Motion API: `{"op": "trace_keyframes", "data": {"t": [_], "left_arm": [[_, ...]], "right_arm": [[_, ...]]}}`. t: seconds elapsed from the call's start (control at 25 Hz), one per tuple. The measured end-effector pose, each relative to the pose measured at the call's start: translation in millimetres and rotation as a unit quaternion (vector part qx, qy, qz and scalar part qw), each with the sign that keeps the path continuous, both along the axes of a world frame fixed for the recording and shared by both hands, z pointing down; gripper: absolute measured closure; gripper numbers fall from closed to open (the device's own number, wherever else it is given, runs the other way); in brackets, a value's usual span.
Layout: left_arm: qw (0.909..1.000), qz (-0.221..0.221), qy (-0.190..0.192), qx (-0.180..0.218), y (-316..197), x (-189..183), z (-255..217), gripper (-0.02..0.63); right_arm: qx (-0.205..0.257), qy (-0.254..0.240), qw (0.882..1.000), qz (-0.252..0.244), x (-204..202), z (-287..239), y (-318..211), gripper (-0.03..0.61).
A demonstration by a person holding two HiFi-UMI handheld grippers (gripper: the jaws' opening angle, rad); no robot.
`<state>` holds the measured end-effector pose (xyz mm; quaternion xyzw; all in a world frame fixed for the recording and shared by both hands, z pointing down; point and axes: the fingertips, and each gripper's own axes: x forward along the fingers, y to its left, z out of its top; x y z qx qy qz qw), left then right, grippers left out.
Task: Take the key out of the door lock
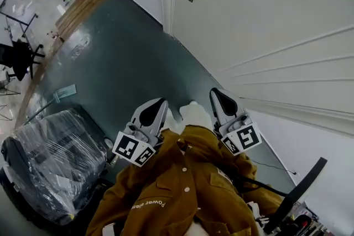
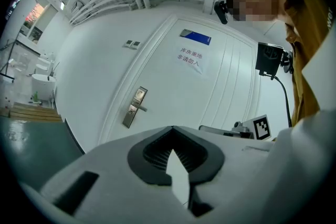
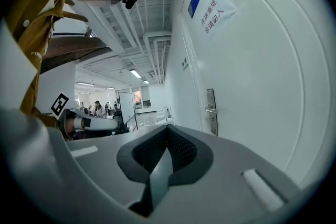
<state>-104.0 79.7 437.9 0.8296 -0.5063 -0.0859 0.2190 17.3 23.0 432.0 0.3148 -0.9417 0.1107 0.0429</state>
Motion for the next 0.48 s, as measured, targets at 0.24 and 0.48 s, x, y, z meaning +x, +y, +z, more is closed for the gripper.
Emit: {"op": "trace_keyframes", "data": {"t": [0.24,0.48], "left_arm": [[1.0000,-0.001,-0.002,0.001,-78.4,-16.8,0.3,0.614],[0.9998,-0.014,0.013,0.004,-167.6,-13.3,-8.2,0.614]], "right_arm": [[0.004,0.000,1.000,-0.001,-18.4,4.3,-76.9,0.574],[0.030,-0.005,0.999,-0.031,-30.6,-13.1,-157.8,0.574]]}}
